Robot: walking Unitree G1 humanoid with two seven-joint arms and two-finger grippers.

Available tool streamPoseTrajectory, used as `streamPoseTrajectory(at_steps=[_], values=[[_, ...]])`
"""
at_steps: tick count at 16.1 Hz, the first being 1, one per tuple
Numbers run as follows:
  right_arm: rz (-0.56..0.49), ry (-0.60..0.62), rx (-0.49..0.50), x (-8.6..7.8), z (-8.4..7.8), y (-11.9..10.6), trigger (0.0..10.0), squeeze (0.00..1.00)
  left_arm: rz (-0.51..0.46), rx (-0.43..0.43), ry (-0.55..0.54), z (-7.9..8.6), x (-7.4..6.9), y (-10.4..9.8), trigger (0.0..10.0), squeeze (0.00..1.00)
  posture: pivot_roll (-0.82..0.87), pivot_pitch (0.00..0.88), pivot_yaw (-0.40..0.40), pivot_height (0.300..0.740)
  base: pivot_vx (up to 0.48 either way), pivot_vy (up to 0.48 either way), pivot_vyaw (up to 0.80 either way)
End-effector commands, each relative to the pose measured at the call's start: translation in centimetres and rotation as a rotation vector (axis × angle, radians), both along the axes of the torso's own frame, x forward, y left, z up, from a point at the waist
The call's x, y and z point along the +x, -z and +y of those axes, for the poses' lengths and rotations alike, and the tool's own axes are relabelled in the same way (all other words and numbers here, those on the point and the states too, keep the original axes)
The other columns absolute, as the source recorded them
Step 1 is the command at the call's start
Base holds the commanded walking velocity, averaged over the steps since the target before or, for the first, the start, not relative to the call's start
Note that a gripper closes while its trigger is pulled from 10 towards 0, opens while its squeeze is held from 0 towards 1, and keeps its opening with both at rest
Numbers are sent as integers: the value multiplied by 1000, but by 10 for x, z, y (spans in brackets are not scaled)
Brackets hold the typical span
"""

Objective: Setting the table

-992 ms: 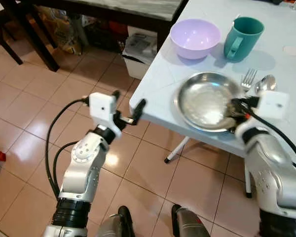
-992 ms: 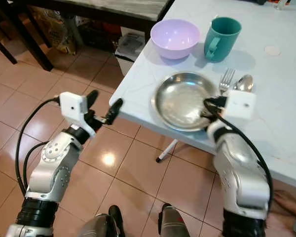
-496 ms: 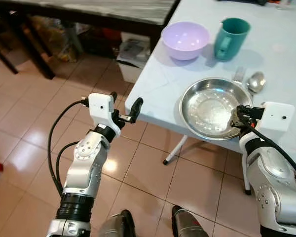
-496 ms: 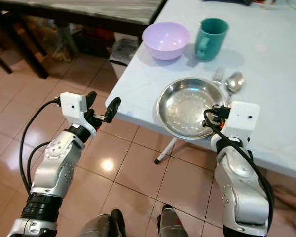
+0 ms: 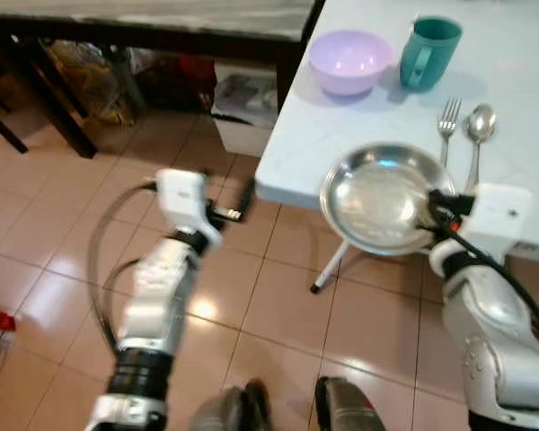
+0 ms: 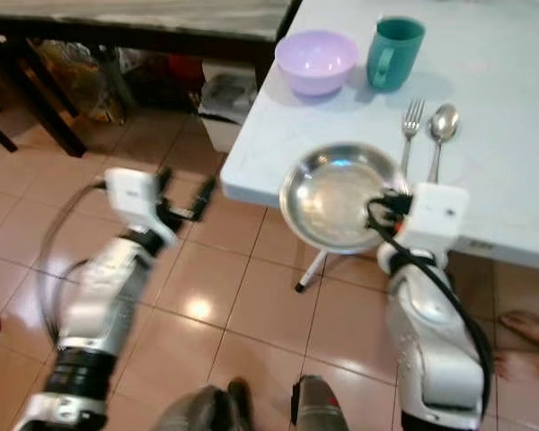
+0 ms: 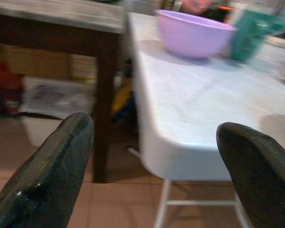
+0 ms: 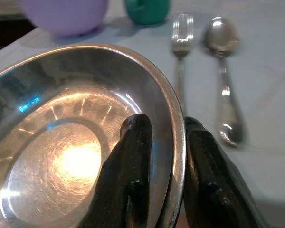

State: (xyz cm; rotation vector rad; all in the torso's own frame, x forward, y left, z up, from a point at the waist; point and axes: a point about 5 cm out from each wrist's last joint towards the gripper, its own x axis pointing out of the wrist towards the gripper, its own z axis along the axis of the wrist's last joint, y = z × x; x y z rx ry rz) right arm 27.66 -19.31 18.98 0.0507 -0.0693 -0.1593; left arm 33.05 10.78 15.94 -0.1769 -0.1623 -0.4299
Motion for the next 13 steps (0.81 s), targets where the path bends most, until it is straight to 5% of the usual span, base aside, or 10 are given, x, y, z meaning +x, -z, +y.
streamPoseTrajectory(at_steps=[1, 4, 9, 13], values=[[-28, 3, -1, -3, 2, -5, 10000, 0, 1, 13, -27, 8, 0, 1, 10000, 0, -346, 213, 91, 740, 0, 394, 0], [-41, 7, -5, -3, 2, -6, 10000, 0, 1, 13, -23, 5, 0, 2, 10000, 0, -345, 213, 92, 740, 0, 394, 0], [-52, 10, -10, -3, 1, -7, 10000, 0, -15, -6, -3, -2, -5, 2, 10000, 0, -343, 215, 93, 740, 0, 0, 0], [-59, 10, -18, -4, 1, -7, 10000, 0, -19, -14, 16, -5, -7, 2, 10000, 0, -345, 218, 91, 740, 354, 0, 0]])
